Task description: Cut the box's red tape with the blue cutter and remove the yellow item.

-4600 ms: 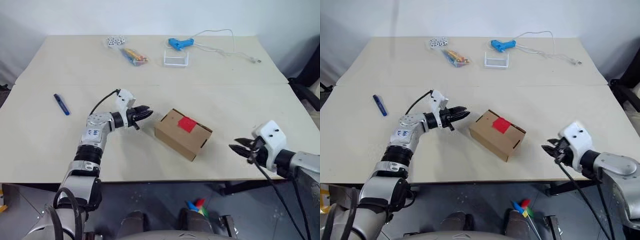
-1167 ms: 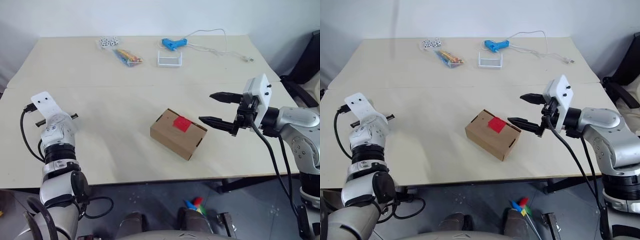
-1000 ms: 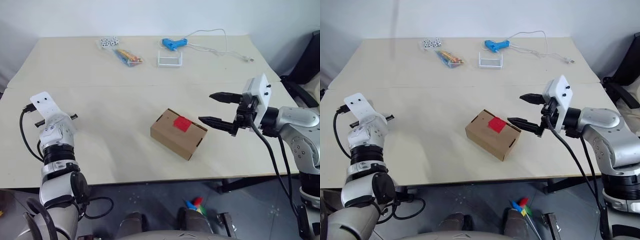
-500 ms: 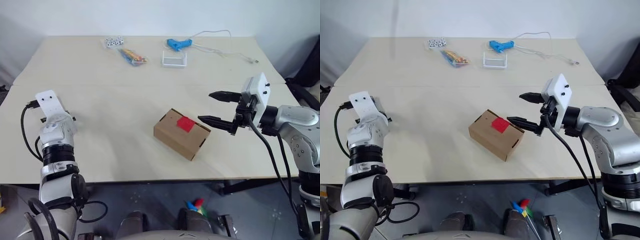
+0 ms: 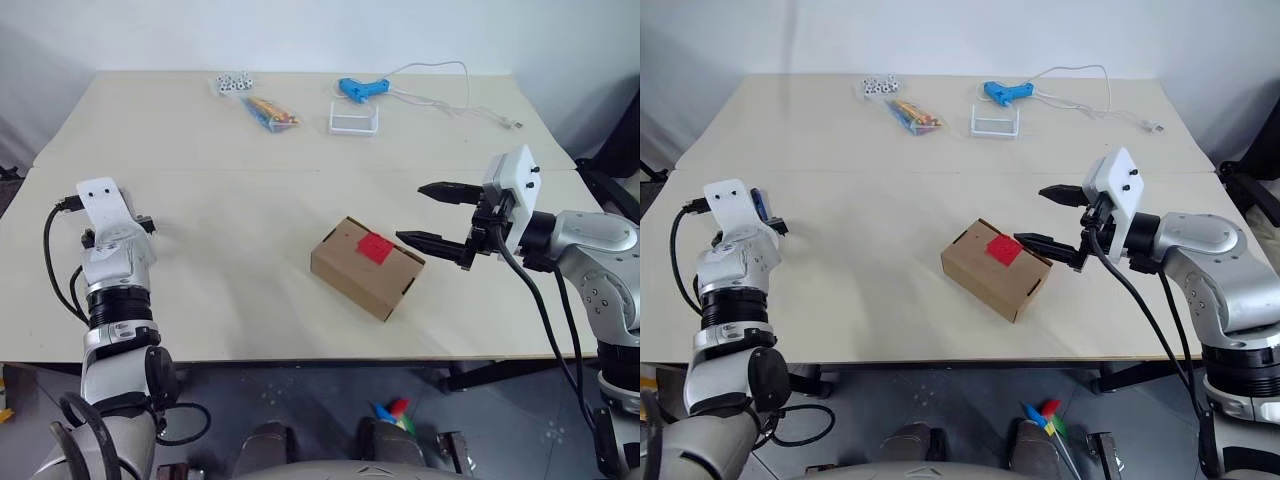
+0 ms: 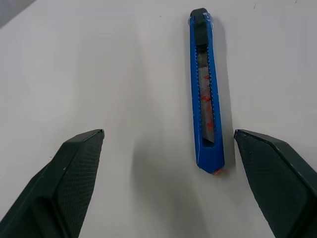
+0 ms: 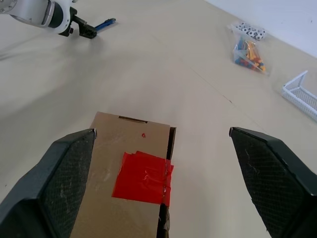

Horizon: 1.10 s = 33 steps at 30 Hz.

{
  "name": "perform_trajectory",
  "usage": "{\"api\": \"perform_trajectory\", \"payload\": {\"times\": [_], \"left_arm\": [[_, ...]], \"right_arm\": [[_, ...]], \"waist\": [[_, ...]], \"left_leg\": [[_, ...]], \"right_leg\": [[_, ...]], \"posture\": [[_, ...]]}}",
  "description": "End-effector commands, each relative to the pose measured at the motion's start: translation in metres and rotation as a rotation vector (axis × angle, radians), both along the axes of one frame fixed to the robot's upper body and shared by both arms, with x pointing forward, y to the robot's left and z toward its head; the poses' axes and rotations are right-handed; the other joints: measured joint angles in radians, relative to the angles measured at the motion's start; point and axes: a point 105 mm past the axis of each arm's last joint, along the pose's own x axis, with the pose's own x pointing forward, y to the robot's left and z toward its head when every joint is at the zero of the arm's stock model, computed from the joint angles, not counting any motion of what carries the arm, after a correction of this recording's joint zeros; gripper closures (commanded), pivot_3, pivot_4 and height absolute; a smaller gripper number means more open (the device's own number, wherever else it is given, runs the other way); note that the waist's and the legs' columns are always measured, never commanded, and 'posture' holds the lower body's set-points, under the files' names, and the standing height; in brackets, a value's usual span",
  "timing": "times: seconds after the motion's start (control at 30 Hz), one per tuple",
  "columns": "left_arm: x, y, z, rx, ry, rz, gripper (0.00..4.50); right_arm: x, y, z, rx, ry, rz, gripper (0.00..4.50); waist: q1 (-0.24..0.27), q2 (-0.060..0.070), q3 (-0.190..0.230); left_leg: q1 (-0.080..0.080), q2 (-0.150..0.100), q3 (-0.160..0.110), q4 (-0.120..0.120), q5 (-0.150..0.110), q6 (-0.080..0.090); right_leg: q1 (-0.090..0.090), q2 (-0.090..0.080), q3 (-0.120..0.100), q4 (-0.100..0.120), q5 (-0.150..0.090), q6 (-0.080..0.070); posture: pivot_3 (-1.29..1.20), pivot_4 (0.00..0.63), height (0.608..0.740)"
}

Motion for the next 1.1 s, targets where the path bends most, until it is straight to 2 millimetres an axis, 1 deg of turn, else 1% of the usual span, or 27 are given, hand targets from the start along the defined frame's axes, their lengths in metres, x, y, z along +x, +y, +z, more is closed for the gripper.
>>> {"api": "perform_trajectory", "payload": {"times": [0.03,0.2,0.3,0.4,0.47,0.67,0.8,0.93,1.03,1.1], "left_arm": [[0.002,-0.004,-0.013,-0.029,-0.007,-0.035,0.02],[0.007,0.0,-0.016,-0.024,-0.033,-0.051,0.02],[0.008,0.002,-0.021,-0.035,-0.017,-0.049,0.02],[0.009,0.0,-0.026,-0.063,0.035,-0.058,0.57],[0.01,-0.003,-0.025,-0.071,0.073,-0.061,1.11],[0.015,-0.008,-0.014,-0.127,0.096,-0.058,1.11],[0.016,-0.006,-0.009,-0.12,0.098,-0.053,1.11],[0.013,-0.001,-0.01,-0.117,0.091,-0.026,1.11],[0.011,0.001,-0.011,-0.118,0.086,-0.009,1.67],[0.011,0.0,-0.012,-0.12,0.089,-0.012,2.15]], "right_arm": [[-0.001,0.001,0.007,0.001,-0.034,0.003,0.0],[0.0,0.001,0.007,0.0,-0.031,0.004,0.0],[0.0,0.001,0.007,-0.001,-0.032,0.005,0.0],[0.001,0.0,0.008,-0.005,-0.033,0.003,0.0],[0.001,0.0,0.008,-0.007,-0.032,0.002,0.0],[0.002,0.0,0.008,-0.008,-0.032,0.004,0.0],[0.002,0.0,0.009,-0.009,-0.034,0.003,0.0],[0.002,0.0,0.007,-0.01,-0.03,-0.001,0.0],[0.002,-0.001,0.008,-0.01,-0.031,-0.005,0.0],[0.002,-0.001,0.008,-0.01,-0.03,-0.006,0.0]], "waist": [[0.0,0.0,0.0],[0.0,0.0,0.0],[0.0,0.0,0.0],[-0.001,0.0,0.0],[-0.003,0.0,0.0],[-0.002,0.0,0.0],[-0.002,0.0,0.0],[-0.003,0.0,0.0],[-0.005,0.0,0.0],[-0.007,0.0,0.0]], "left_leg": [[0.0,0.0,0.0,0.0,0.0,0.0],[0.0,0.0,0.0,0.001,0.0,0.0],[0.0,0.0,0.0,0.002,0.0,0.0],[0.0,0.0,0.0,0.004,0.0,0.0],[0.0,0.0,0.0,0.004,0.0,0.0],[0.0,0.0,0.0,0.004,0.0,0.0],[0.0,0.0,0.0,0.004,0.0,0.0],[0.0,0.0,0.0,0.004,0.0,0.0],[0.0,0.0,0.0,0.004,0.0,0.0],[0.0,0.0,0.0,0.003,0.0,0.0]], "right_leg": [[0.0,0.0,0.0,0.0,0.0,0.0],[0.0,0.0,0.0,0.001,0.0,0.0],[0.0,0.0,0.0,0.002,0.0,0.0],[0.0,0.0,0.001,0.004,0.0,0.0],[0.0,0.0,0.001,0.004,0.0,0.0],[0.0,0.0,0.001,0.004,0.0,0.0],[0.0,-0.001,0.001,0.004,0.0,0.0],[0.0,-0.001,0.001,0.004,0.0,0.0],[0.0,-0.001,0.001,0.004,0.0,0.0],[0.0,-0.001,0.001,0.004,0.0,0.0]], "posture": [[0.0,0.15,0.74],[0.0,0.15,0.74],[0.0,0.15,0.74],[0.0,0.15,0.74],[0.0,0.15,0.74],[0.0,0.15,0.74],[0.0,0.15,0.74],[0.0,0.15,0.74],[0.0,0.15,0.74],[0.0,0.15,0.74]]}}
